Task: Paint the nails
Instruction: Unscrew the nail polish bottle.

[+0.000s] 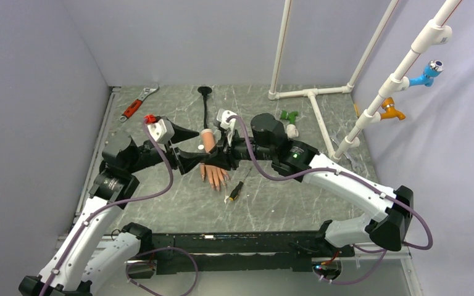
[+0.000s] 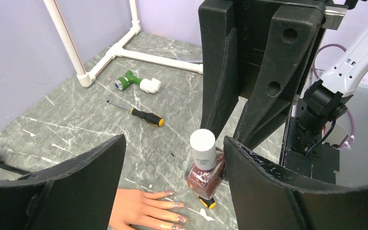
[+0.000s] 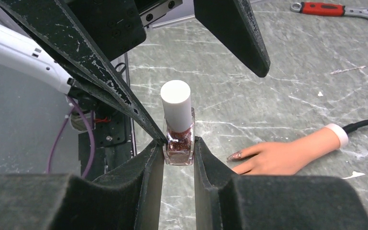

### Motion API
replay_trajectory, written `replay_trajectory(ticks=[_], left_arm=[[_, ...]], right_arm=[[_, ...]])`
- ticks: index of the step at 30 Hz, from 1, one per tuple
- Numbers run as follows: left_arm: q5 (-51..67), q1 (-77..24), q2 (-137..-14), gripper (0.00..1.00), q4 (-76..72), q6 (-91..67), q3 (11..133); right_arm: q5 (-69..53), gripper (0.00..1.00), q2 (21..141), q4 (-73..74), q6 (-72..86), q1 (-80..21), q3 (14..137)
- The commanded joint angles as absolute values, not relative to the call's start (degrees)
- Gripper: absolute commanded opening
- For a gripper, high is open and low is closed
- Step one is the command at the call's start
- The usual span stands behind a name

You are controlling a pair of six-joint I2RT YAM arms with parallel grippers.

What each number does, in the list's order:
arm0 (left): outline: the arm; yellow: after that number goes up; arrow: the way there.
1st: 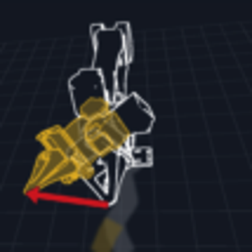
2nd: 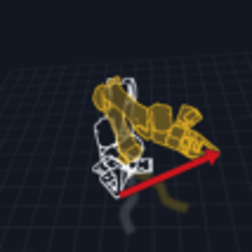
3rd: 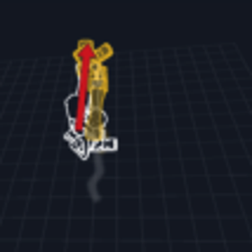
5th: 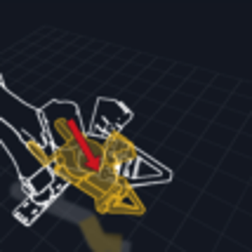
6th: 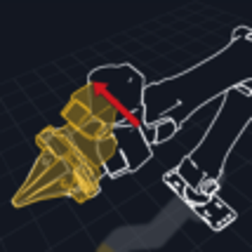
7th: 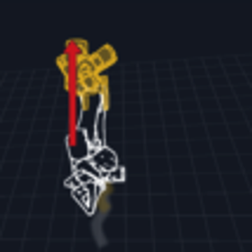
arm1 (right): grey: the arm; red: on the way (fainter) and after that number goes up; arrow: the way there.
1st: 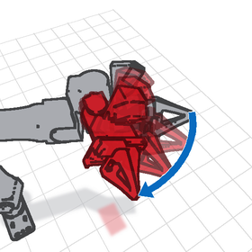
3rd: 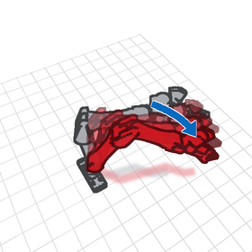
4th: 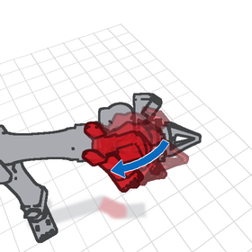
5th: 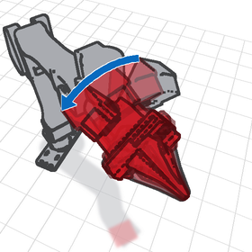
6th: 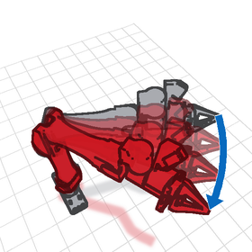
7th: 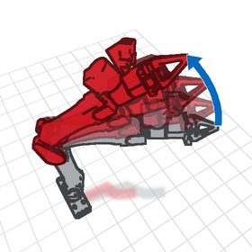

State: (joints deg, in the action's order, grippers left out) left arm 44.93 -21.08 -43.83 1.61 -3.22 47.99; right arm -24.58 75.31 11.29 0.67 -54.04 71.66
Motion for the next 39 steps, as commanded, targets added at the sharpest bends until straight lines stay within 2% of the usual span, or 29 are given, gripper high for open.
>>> replay_trajectory(ticks=[1,8,14,22,29,39], left_arm=[[51.2,-21.8,-41.1,0.81,4.1,-2.7,49.7],[56.2,-20.5,-40.6,0.87,4.8,-2.3,50.5],[58.2,-19.6,-39.9,0.89,5.6,-0.7,50.9],[65.6,-19.2,-39.9,0.84,1.5,-2.5,50.2],[70.7,-19.2,-41.5,0.71,-3.1,-6.0,49.7],[75.0,-19.5,-44.6,0.63,-11.0,-12.9,48.0]], right_arm=[[-20.5,0.00,72.6,5.1,0.5,-53.1,71.3],[-21.1,0.00,69.4,4.6,0.5,-52.9,67.7],[-29.7,0.00,68.2,8.3,-1.9,-52.4,67.6],[-40.4,0.00,70.2,16.3,-5.2,-52.3,71.6],[-41.3,0.00,68.0,14.1,-6.5,-52.2,69.6],[-43.7,0.00,69.8,14.7,-7.0,-52.1,71.1]])
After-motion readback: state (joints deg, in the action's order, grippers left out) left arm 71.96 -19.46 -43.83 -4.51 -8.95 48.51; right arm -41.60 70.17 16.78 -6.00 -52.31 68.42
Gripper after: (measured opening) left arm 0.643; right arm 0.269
